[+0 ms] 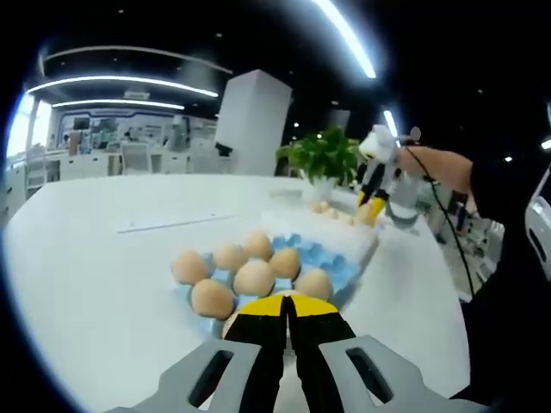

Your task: Pick up the eggs on the table and place them into the egg tray on the table

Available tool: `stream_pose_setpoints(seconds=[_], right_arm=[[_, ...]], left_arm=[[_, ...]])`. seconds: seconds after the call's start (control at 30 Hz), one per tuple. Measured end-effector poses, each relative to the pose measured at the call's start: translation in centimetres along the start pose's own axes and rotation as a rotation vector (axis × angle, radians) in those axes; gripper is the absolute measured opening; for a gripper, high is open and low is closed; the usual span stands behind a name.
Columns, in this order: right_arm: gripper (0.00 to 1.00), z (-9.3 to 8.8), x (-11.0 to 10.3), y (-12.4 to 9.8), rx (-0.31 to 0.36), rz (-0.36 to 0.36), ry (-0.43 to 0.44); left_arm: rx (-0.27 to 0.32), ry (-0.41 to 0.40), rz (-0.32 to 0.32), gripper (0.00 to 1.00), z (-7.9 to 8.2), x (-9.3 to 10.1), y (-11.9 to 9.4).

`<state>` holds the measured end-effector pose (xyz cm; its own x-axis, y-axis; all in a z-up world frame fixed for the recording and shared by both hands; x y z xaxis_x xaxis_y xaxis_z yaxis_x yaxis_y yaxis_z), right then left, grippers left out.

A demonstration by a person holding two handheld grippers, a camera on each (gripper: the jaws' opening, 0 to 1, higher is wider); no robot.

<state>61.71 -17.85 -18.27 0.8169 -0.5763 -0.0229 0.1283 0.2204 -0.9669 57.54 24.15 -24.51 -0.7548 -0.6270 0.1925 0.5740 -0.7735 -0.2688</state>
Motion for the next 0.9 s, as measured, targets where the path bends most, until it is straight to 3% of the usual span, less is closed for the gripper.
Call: stream_pose_setpoints(seconds=[0.33,0.47,0.9], right_arm=[[0.27,3.6,-3.4,0.6,0.011,0.031,-0.098],[0.27,5.1,-2.9,0.9,0.011,0.046,-0.12],[0.27,9.8,-4.5,2.7,0.019,0.088,-0.214]], left_arm=[[0.009,0.005,-0.01,0.0,0.3,0.1,-0.1],[0.005,0.017,-0.005,0.0,0.4,0.3,-0.2],[0.002,0.031,-0.018,0.0,0.3,0.8,-0.3]])
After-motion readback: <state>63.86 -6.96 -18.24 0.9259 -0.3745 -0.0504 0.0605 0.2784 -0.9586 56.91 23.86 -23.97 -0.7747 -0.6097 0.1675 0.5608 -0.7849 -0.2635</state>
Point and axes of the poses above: the point that each gripper's makers call its tool centre point, and the gripper's own axes: y roughly forward along the fingers, x roughly to its right, z roughly out of its top, the point moved 9 cm from there along -y, roughly backward along the fingers, and after that the axes turned 2 degrees about y, right-handed, at the moved point
